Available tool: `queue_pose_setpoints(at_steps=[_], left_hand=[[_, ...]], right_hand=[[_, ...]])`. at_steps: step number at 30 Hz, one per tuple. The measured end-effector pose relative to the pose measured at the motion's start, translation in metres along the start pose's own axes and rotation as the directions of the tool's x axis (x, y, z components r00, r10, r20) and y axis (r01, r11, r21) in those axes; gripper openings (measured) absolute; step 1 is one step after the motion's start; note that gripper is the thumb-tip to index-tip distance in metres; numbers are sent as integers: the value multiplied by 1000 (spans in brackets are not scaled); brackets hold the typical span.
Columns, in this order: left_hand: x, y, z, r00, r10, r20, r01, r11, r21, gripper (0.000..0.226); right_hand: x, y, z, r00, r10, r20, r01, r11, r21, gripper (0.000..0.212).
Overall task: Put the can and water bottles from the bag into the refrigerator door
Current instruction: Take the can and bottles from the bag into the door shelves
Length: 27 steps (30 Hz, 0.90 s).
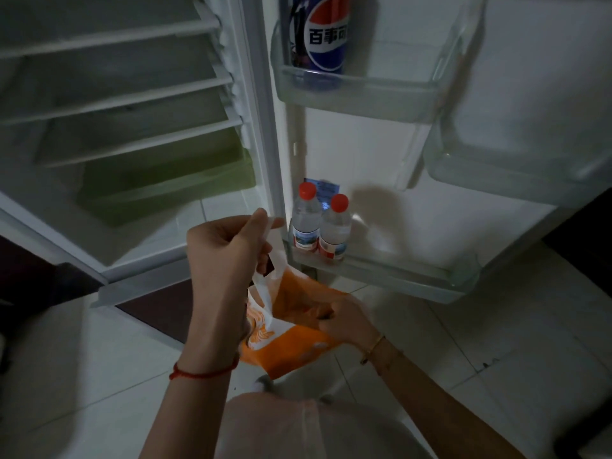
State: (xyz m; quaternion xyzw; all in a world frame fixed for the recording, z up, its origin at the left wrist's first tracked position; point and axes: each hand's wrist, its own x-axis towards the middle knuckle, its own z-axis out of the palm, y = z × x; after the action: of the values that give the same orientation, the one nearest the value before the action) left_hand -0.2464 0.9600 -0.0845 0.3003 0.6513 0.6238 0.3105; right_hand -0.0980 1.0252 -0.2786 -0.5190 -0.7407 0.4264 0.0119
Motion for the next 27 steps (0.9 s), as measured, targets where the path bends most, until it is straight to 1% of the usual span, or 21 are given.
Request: queue_pose_setpoints(at_steps=[2,3,4,6,9,11,13,16,18,21,23,27], left_hand=[[-2,0,1,1000,-14,-1,14,1000,-5,25],[-3,0,1,1000,-19,4,19,1000,-7,26],[-4,0,3,1000,-21,11,21,1000,-8,26],[-8,-2,7,999,-20,27,20,1000,-4,27],[-14,-3,14,999,-14,41,13,1000,9,28],[-17,-3,17,999,-9,36,9,1000,5,29],[-20,-3,19,1000,1,22,-1,1000,1,27],[-22,-2,21,1000,13,4,-13,1000,12,25],[-23,-4,21,1000,4,-19,-4,1000,11,29],[-22,-7,19,999,-8,-35,8,1000,6,34],[-21,-7,15,999,-12,-42,12,1000,11,32],[-18,-7,7,998,-10,-67,15,997,81,28]], right_hand=[[-9,-3,-12,997,-32,-71,33,999,16,7],[-15,-5,-19,993,-54,-108,58,998,30,26],[-20,-5,-26,986,-72,-149,79,996,37,32],[-30,-9,-43,971,-82,-223,89,996,20,18],[-49,-21,-71,937,-70,-342,65,998,-26,22],[-62,-27,-91,890,-108,-443,108,994,-27,22],[-73,-31,-110,822,-144,-551,151,988,-33,24],[-81,-32,-135,719,-193,-668,152,981,-120,25],[-84,-30,-147,660,-239,-712,168,971,-171,24],[-84,-26,-161,586,-270,-764,197,962,-188,26],[-77,-21,-164,572,-256,-779,192,965,-177,26],[-56,-18,-165,577,-244,-779,198,968,-157,24]])
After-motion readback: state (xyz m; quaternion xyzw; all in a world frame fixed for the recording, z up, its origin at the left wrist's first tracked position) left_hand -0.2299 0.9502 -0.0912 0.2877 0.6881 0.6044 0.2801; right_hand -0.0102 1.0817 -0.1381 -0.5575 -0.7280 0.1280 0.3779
